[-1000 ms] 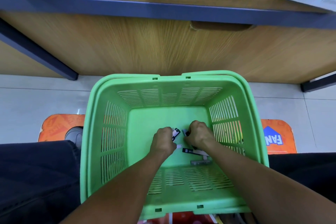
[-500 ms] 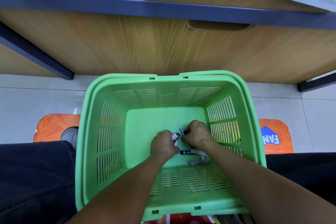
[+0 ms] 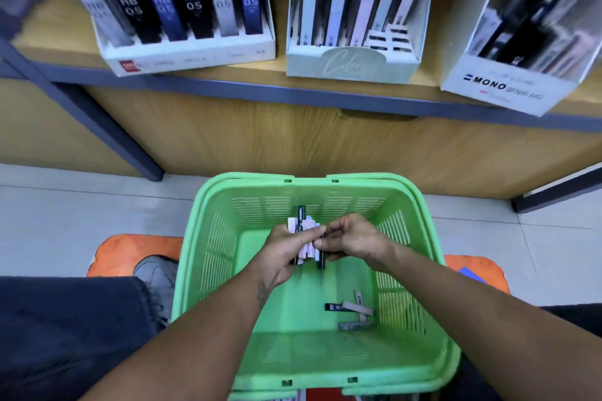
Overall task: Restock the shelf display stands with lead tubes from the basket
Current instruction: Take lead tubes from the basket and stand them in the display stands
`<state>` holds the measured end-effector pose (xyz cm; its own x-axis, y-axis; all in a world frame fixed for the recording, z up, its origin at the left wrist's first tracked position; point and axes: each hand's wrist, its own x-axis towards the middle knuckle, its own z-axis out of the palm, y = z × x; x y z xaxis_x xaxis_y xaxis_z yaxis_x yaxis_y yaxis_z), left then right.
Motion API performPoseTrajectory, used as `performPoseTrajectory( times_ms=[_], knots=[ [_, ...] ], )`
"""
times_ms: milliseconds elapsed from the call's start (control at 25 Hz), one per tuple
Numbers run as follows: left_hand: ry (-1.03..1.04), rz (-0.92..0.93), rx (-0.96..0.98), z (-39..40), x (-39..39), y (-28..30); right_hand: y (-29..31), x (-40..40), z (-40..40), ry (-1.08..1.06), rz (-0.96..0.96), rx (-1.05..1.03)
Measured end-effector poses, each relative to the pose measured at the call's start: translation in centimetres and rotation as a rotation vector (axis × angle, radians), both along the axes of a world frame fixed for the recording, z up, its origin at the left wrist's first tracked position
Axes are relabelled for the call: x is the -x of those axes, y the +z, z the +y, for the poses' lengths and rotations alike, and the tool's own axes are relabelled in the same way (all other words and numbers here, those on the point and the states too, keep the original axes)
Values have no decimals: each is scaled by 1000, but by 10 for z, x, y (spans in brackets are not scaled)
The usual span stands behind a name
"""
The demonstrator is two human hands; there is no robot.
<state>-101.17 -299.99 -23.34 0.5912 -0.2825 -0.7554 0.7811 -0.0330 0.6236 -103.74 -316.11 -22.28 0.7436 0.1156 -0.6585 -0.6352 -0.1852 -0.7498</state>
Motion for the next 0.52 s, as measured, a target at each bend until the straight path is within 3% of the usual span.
performPoseTrajectory(
  times_ms=[280,520],
  knots=[
    [64,-152,205,-8,-13,101,126,-13,-23,39,-159,-101],
    [-169,-386,140,-18,-40,223,236,-6,-49,11,-454,-116]
  ],
)
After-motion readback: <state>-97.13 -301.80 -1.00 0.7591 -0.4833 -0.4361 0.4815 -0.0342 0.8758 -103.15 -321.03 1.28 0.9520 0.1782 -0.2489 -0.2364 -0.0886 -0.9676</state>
